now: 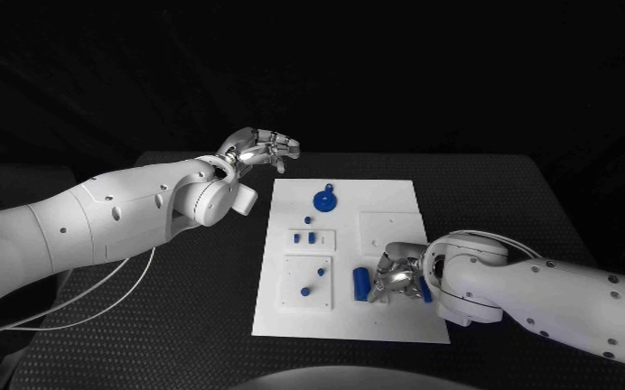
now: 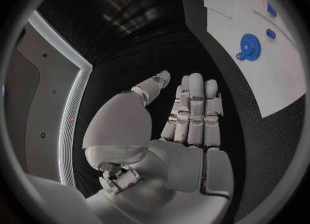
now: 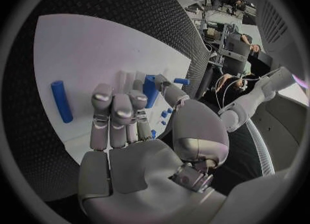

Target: Assemble the parts on the task board

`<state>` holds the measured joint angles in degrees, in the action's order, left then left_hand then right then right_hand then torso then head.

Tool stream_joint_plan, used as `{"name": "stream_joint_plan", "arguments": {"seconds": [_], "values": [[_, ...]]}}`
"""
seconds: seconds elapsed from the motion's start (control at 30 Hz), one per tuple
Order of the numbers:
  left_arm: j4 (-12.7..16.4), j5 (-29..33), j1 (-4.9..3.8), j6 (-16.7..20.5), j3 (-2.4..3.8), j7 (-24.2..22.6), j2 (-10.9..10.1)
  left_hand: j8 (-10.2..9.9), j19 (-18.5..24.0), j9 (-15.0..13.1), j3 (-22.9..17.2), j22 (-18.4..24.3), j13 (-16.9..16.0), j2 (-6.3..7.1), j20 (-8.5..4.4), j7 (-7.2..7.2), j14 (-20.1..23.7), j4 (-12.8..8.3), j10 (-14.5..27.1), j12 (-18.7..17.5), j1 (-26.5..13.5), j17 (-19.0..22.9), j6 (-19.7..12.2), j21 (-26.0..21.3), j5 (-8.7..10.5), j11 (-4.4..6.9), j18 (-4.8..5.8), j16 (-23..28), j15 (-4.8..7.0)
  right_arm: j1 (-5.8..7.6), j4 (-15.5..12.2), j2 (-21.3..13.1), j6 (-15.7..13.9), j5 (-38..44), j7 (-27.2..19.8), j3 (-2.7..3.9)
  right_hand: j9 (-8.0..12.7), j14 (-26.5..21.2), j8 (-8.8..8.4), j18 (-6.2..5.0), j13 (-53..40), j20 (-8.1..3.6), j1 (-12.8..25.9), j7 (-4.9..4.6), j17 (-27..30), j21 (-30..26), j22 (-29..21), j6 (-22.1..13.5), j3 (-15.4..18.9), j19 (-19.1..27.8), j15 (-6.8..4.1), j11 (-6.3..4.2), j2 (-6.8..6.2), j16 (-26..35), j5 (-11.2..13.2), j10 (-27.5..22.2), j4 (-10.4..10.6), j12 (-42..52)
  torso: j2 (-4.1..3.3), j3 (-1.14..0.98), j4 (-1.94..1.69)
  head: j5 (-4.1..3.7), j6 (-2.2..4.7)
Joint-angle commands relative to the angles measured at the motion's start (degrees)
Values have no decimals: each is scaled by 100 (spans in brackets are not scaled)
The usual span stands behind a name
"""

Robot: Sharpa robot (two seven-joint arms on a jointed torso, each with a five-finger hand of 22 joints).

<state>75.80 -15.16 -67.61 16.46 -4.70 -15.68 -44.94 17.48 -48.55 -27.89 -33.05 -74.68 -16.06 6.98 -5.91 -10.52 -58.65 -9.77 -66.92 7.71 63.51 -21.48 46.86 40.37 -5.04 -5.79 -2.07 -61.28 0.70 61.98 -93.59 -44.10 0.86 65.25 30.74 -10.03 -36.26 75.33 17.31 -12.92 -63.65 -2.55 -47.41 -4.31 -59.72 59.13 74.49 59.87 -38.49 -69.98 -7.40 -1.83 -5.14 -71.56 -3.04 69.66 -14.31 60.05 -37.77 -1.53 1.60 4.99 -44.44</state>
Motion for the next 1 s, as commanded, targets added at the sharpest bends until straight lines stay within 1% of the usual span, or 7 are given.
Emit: {"name": "stream_joint_plan", "arguments": {"seconds": [0.03,0.33,0.5,0.57,0.7,0.87,1.0], "values": [[16,25,-6,-74,4,-23,-1,-35,-10,-7,-8,-9,-4,10,-16,-7,3,35,26,22,-59,-8,-34,-21,-20,0,-73,22,-28,1,42,-7,78,228,164,4,26,3,-32,-208,-12,43,-39,-18,2,37,6,20,-92,15,-22,-4,-64,-18,14,46,-41,-26,2,-1,1,3,-4],[14,25,-6,-75,4,-17,0,-36,-10,-8,-9,-12,-4,11,-16,-7,3,37,27,22,-57,-10,-35,-23,-20,0,-73,23,-28,-11,41,7,36,227,125,3,39,13,-58,-208,-16,71,-27,-28,11,46,4,40,-142,6,-9,7,-127,-12,-1,56,-85,-35,1,0,1,-1,-4],[18,25,-6,-78,4,-10,1,-36,-11,-9,-10,-13,-4,9,-16,-7,3,39,27,23,-56,-11,-36,-24,-20,0,-74,23,-29,-12,28,-35,21,55,11,3,47,20,-81,-208,-21,88,158,-33,20,45,-5,47,-12,-5,-4,13,-453,-4,2,56,-10,-44,4,-1,3,-7,-1],[17,25,-6,-79,4,-10,-1,-36,-11,-9,-11,-13,-4,7,-16,-7,3,40,28,23,-55,-11,-36,-24,-21,0,-74,23,-29,-12,5,-59,49,-18,-50,4,47,23,-87,-208,-23,88,269,-32,24,40,-14,51,50,-12,-6,12,-640,-2,9,58,84,-47,2,0,2,-5,-8],[13,25,-6,-71,4,-10,-3,-36,-11,-10,-12,-14,-4,7,-16,-7,3,41,28,24,-54,-12,-36,-25,-21,0,-74,24,-28,-12,-35,-89,108,-140,-141,4,40,25,-99,-208,-29,67,316,-26,28,31,-31,49,60,-23,-16,5,-831,1,14,58,240,-54,0,-2,2,-3,-9],[14,25,-6,-73,4,-9,-2,-37,-11,-10,-13,-16,-4,7,-16,-7,3,41,29,24,-52,-13,-37,-25,-21,0,-74,24,-28,-13,-54,-82,79,-152,-147,5,33,22,-105,-208,-35,57,336,-27,28,29,-35,40,105,-21,-18,5,-895,1,12,53,284,-57,-1,-1,5,-2,-3],[18,25,-6,-73,4,-8,1,-37,-11,-11,-13,-17,-5,8,-16,-7,3,41,29,24,-50,-13,-37,-26,-21,0,-75,24,-28,-13,-38,-74,31,19,-109,5,24,21,-104,-208,-40,49,330,-24,28,30,-37,44,127,-23,-21,2,-835,0,13,56,310,-56,-1,-2,2,2,-6]]}}
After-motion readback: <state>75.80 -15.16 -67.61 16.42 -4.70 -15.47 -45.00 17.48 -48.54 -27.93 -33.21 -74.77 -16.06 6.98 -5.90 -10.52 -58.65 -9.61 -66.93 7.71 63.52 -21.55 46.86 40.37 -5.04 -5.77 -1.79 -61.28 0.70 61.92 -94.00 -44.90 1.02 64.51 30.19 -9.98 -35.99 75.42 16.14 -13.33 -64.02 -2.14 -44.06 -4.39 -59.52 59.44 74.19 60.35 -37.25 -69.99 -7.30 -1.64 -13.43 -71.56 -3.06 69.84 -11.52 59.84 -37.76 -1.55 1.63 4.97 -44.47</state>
